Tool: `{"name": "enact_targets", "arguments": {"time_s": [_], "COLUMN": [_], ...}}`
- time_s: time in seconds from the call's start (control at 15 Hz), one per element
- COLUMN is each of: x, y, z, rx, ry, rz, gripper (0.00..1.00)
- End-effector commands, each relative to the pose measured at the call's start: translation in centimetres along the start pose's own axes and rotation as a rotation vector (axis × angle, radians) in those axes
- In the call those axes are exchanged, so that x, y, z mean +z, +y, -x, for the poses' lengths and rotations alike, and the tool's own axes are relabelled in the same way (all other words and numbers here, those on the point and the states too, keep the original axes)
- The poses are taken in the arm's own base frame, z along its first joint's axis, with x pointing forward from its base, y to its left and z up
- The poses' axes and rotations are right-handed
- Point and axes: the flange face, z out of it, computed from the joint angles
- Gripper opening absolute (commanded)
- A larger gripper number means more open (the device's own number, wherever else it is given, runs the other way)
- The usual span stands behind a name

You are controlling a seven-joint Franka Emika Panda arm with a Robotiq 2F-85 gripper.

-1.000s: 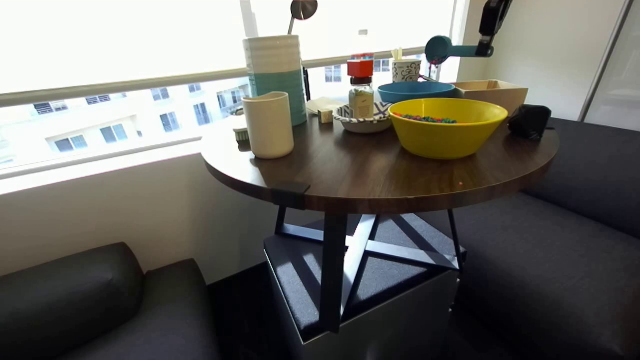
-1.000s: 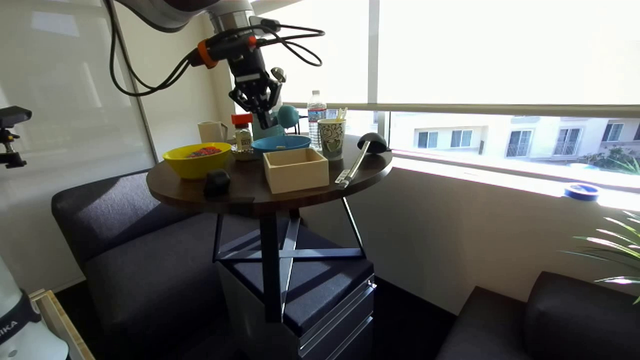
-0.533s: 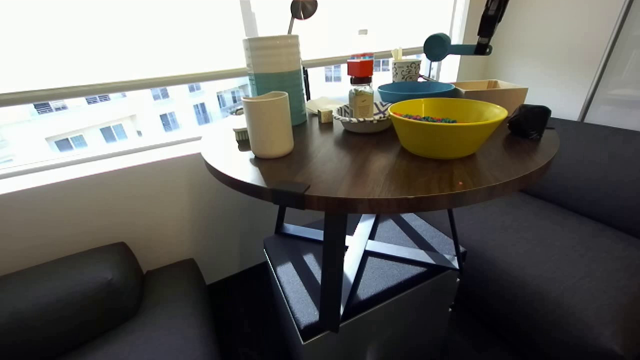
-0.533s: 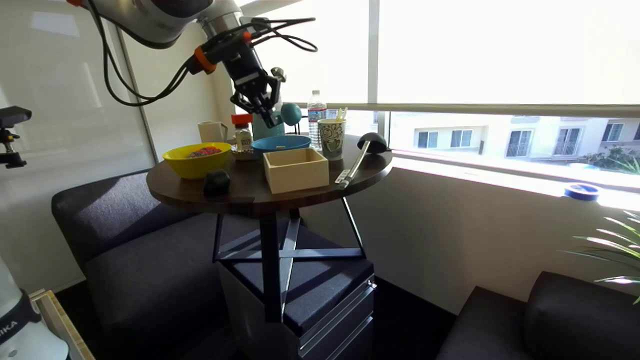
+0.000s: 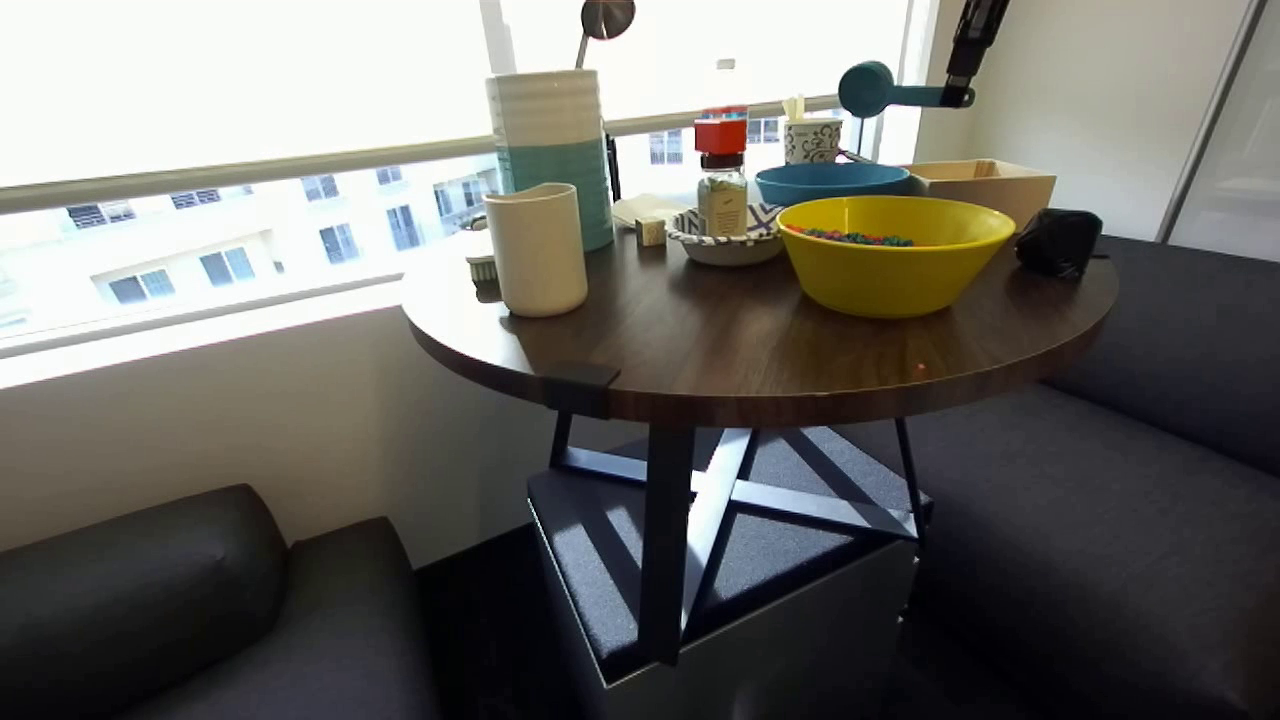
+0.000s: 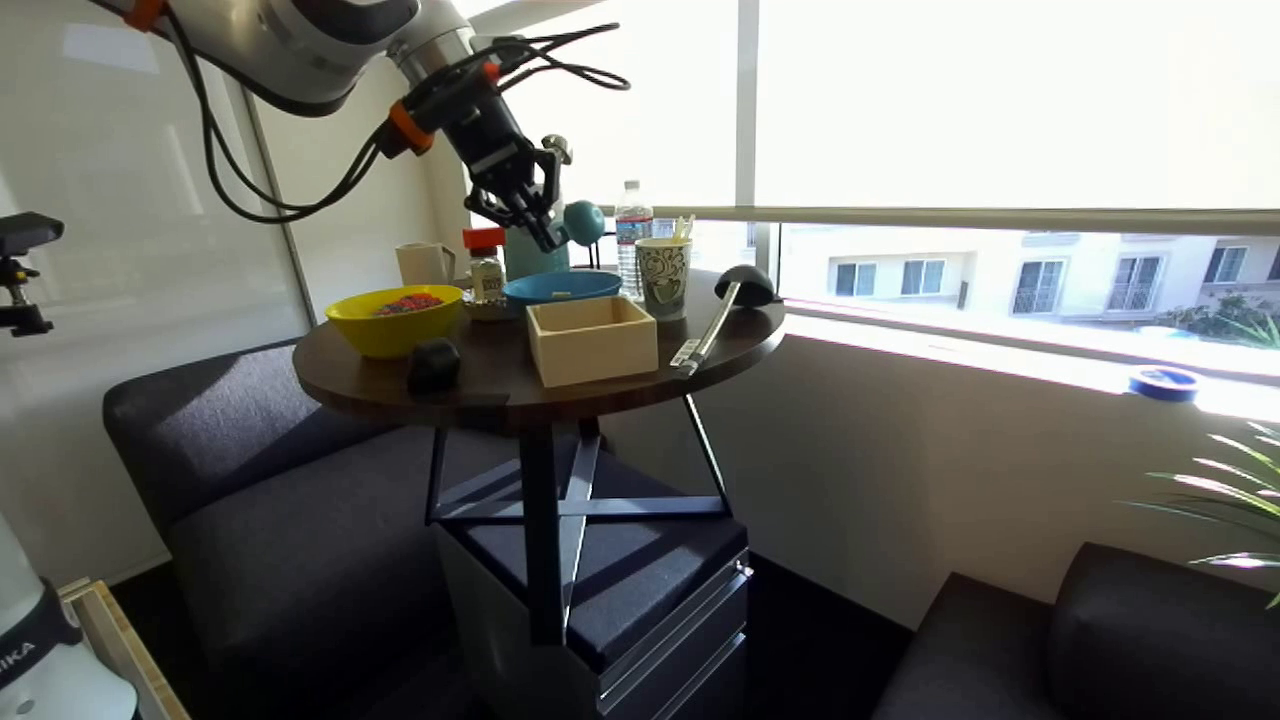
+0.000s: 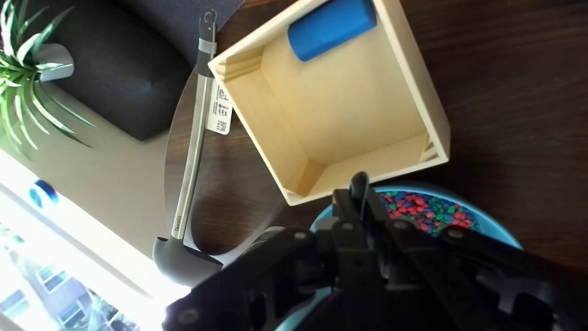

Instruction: Pick up the blue scoop from the yellow bowl and use it to move a scoop of the content in the yellow bowl into the blue bowl before putting the scoop back into the yellow bowl

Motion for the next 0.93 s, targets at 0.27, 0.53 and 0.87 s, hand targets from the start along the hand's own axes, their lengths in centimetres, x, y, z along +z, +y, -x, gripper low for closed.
{"name": "enact_targets", "arguments": {"time_s": [0.27,0.53,0.87], "x": [-1.6,-2.9,-4.3], "y": [1.1,2.1,1.6], "z": [3.6,6.1,7.5], "rx": [0.139,0.181,0.183], "ry": [0.032,0.060,0.022], "rz": [-0.387,-0.611,-0.895], "gripper": [0.02,0.02,0.02]}}
